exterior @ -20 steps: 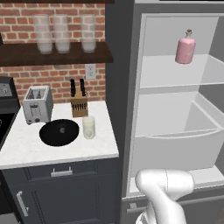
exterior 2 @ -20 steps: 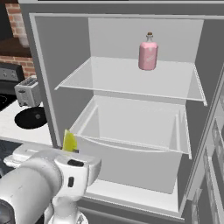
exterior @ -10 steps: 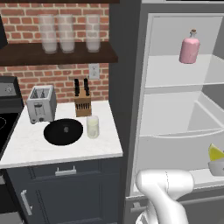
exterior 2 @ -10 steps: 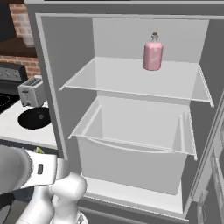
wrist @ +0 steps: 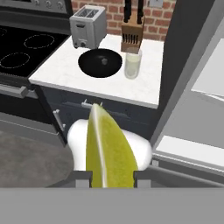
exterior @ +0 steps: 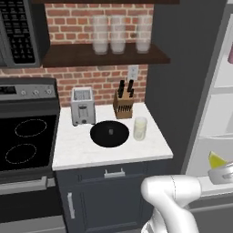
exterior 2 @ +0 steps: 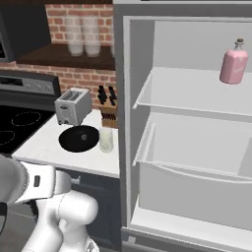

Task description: Grab a lemon wedge from the fridge and one ice cube from the ice bowl, and put them in the glass of lemonade.

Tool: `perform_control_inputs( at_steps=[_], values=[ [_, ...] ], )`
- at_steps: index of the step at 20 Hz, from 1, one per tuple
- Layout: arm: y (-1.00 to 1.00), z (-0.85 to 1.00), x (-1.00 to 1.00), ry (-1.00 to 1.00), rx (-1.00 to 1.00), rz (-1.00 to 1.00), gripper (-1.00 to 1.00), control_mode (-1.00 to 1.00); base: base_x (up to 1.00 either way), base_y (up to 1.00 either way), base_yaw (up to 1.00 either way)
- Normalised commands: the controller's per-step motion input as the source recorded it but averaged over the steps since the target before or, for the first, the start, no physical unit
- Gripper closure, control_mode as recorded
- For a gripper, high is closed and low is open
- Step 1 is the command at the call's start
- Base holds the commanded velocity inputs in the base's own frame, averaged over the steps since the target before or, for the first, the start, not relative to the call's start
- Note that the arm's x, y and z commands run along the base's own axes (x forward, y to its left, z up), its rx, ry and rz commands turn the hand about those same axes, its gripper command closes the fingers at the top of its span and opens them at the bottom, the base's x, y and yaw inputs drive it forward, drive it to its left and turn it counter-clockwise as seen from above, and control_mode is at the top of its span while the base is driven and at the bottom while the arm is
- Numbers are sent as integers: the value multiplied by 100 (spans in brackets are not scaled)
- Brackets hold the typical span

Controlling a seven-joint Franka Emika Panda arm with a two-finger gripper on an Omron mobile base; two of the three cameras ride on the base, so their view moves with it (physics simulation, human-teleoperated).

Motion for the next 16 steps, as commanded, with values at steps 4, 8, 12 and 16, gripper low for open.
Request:
perform_control_inputs(
  at_steps=[4, 8, 12, 16],
  values=[
    [0, 0, 0, 0, 0, 0, 100, 100, 100, 100, 0],
    [0, 0, 0, 0, 0, 0, 100, 100, 96, 36, -9],
    [0, 0, 0, 0, 0, 0, 100, 100, 56, 61, -18],
    [0, 0, 0, 0, 0, 0, 100, 100, -84, 91, -1]
  ],
)
